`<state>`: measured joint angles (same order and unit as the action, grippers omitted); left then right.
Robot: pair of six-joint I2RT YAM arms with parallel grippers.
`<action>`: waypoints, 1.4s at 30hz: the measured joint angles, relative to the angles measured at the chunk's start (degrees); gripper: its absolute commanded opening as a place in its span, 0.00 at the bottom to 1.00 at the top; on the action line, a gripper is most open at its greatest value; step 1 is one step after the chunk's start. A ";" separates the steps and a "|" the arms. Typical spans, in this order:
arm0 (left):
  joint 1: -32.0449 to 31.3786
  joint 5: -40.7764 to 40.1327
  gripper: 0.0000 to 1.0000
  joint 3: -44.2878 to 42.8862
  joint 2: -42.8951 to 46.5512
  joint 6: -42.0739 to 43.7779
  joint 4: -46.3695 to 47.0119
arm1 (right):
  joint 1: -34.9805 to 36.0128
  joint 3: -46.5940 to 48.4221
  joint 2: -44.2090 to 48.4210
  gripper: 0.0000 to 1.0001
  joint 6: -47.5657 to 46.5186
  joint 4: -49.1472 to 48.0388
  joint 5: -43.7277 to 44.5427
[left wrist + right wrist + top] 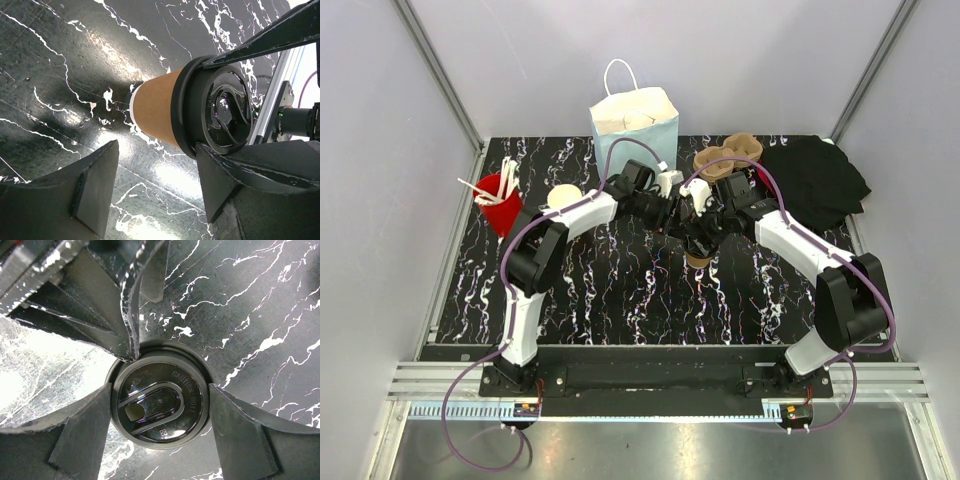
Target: Pack the takeout coffee
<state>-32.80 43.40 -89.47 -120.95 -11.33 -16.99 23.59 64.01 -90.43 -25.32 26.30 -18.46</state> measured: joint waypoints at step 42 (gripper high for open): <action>6.82 1.11 0.89 -5.44 12.15 7.34 -11.17 | -0.07 1.07 0.46 0.91 -0.63 2.93 0.81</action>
<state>-25.98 44.51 -94.91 -108.79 -3.99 -28.16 23.53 65.08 -89.97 -25.96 29.23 -17.65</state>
